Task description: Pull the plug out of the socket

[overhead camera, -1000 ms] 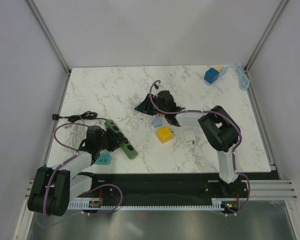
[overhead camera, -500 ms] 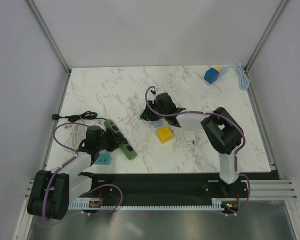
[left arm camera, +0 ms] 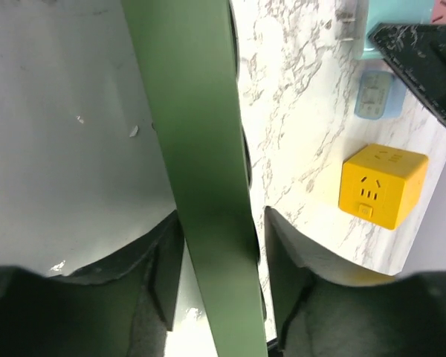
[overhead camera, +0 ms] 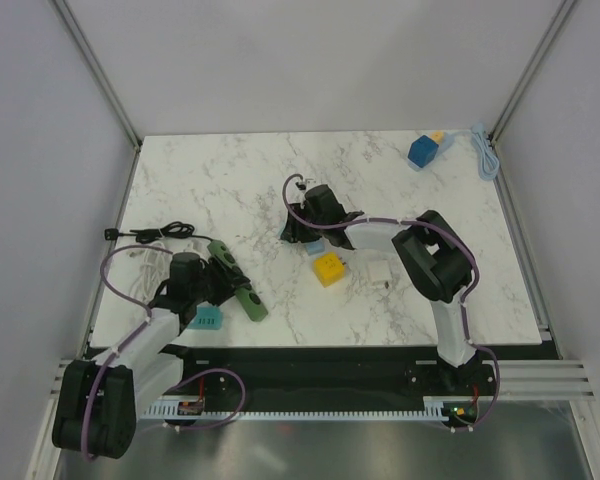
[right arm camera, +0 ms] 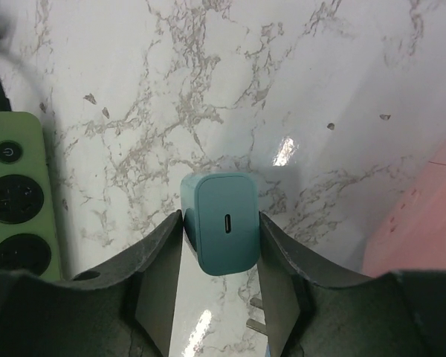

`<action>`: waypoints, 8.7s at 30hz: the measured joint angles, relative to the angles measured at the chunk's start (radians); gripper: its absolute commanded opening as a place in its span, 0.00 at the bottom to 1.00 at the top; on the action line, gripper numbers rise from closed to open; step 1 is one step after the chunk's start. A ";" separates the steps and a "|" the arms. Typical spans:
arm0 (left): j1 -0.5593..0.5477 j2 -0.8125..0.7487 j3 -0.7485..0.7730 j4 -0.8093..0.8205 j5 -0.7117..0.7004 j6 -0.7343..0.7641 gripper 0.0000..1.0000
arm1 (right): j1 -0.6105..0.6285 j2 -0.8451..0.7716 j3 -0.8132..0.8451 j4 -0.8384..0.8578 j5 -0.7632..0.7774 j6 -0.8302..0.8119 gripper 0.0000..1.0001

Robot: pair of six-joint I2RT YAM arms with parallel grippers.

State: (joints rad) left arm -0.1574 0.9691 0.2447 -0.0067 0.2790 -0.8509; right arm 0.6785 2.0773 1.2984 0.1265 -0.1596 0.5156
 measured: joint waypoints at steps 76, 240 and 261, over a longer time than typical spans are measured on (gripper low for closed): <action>-0.545 0.718 1.300 -0.144 -0.006 0.361 0.70 | -0.563 -0.218 0.159 -0.378 0.589 0.158 0.98; -0.623 1.434 1.823 -0.333 -0.094 0.593 0.02 | -0.839 -0.032 -0.523 0.816 -0.338 0.530 0.70; -0.623 1.378 1.724 -0.288 -0.034 0.522 0.02 | -0.805 0.066 -0.424 0.852 -0.315 0.592 0.56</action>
State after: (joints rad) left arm -0.7807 2.3474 1.9686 -0.2943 0.2447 -0.3290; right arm -0.1261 2.1437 0.8742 0.9783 -0.4747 1.1072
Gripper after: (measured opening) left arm 0.700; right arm 0.590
